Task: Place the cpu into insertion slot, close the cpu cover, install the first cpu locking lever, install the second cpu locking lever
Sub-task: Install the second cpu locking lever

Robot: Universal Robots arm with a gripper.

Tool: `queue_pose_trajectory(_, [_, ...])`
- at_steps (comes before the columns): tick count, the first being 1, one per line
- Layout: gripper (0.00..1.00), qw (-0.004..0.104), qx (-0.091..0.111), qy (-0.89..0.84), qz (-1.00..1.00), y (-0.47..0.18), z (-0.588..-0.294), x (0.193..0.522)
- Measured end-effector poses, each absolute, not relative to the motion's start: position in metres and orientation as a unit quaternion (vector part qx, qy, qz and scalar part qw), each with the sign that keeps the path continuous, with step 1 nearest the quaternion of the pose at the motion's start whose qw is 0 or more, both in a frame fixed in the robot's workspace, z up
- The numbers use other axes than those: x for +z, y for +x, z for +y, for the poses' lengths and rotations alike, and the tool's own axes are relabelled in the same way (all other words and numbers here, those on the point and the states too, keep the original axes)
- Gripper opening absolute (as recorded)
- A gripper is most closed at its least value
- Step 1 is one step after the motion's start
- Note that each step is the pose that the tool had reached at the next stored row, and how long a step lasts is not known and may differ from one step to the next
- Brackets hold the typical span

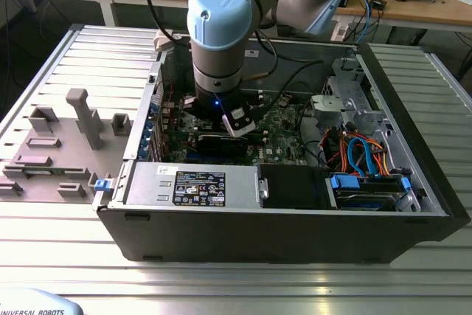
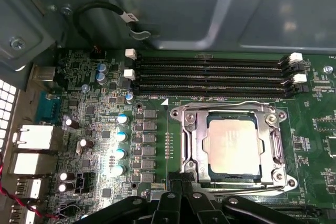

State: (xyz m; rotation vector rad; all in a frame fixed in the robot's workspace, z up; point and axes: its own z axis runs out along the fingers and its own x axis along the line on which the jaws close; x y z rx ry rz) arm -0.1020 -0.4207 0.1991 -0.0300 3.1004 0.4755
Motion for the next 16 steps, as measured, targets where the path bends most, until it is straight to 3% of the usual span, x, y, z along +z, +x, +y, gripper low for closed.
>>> queue_pose_trajectory(16, [0.11, 0.002, 0.152, -0.009, 0.988, -0.103, -0.421, 0.219])
